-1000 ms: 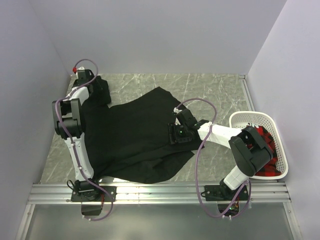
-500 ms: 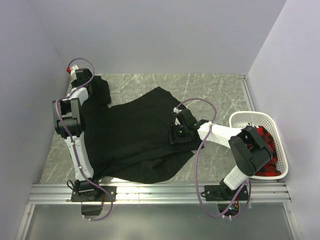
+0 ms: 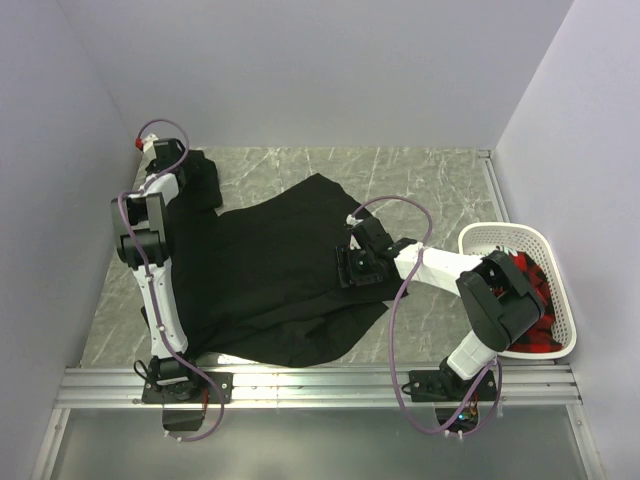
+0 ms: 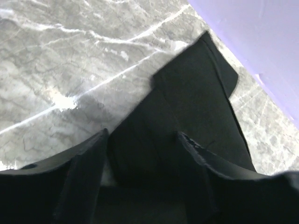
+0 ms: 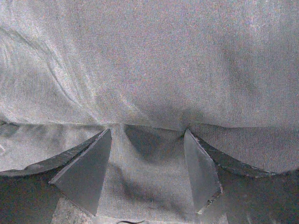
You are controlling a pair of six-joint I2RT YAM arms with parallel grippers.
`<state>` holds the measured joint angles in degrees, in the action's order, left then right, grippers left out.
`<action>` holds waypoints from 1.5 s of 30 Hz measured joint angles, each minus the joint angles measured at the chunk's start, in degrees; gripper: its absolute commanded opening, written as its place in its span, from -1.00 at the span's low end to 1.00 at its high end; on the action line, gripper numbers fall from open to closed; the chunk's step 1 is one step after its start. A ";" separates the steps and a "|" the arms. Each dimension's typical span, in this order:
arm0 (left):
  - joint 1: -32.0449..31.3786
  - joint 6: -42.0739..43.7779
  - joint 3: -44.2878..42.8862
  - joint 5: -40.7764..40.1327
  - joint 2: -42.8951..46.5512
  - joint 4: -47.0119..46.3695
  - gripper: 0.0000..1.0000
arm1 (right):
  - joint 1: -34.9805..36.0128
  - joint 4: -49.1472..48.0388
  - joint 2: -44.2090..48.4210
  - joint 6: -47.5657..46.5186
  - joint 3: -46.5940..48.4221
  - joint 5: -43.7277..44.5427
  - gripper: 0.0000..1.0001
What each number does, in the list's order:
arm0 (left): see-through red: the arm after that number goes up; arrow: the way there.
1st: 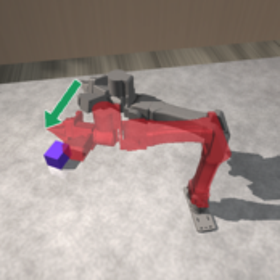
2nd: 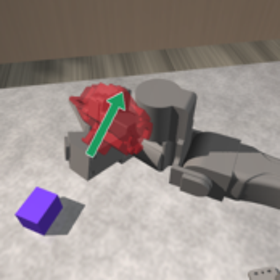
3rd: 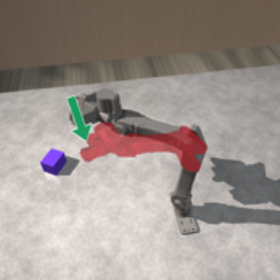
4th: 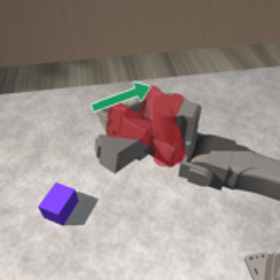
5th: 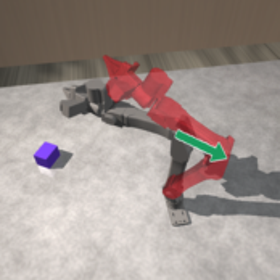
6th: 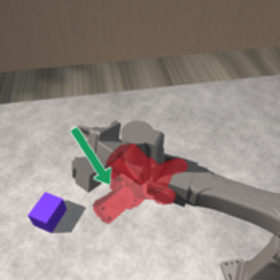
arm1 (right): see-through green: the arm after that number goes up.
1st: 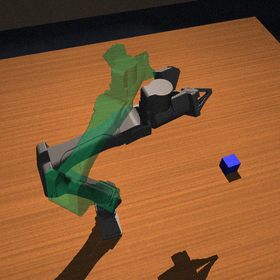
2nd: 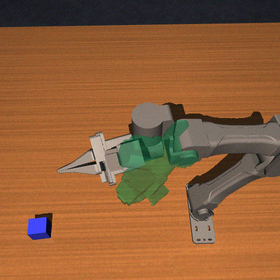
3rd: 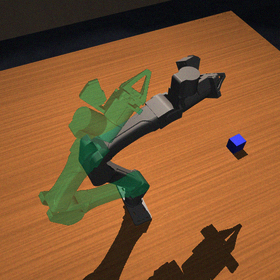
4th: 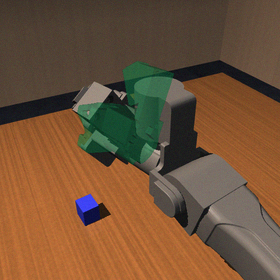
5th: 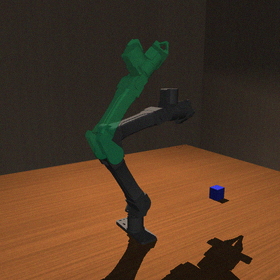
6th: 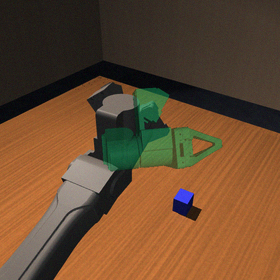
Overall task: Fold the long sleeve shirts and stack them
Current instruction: Flatten the shirt out
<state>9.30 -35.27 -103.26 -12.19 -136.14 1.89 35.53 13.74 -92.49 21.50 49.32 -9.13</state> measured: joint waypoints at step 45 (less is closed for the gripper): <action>-6.27 36.68 -9.90 -3.74 9.94 -19.37 -0.68 | 0.39 0.09 -0.28 -0.17 0.31 0.11 0.41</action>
<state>3.03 1.41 -113.16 -15.92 -126.19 -17.47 35.92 13.82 -92.77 21.32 49.63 -9.02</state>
